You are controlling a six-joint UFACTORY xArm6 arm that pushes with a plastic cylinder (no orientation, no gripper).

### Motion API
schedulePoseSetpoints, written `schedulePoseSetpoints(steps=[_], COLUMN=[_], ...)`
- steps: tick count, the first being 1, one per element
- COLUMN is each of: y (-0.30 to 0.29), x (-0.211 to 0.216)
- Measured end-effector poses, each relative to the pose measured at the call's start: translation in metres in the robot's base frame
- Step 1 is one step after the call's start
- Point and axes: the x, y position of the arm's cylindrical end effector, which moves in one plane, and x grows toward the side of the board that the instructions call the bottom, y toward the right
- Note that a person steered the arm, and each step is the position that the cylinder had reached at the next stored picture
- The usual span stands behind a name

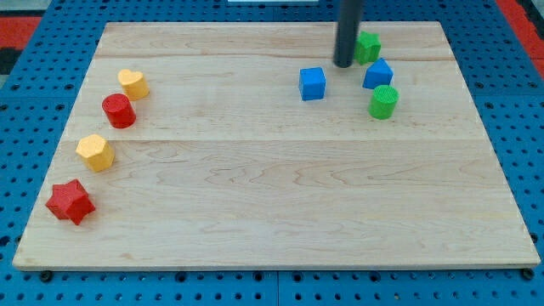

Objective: Push the green circle into the blue blocks

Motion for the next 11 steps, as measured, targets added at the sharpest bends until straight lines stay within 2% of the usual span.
schedulePoseSetpoints(steps=[1, 2, 3, 4, 5, 6, 7, 9, 11], y=[0.042, 0.061, 0.020, -0.023, 0.023, 0.069, 0.067, -0.023, -0.046], x=[-0.001, 0.019, 0.040, 0.043, 0.041, 0.057, 0.089, 0.099, 0.152])
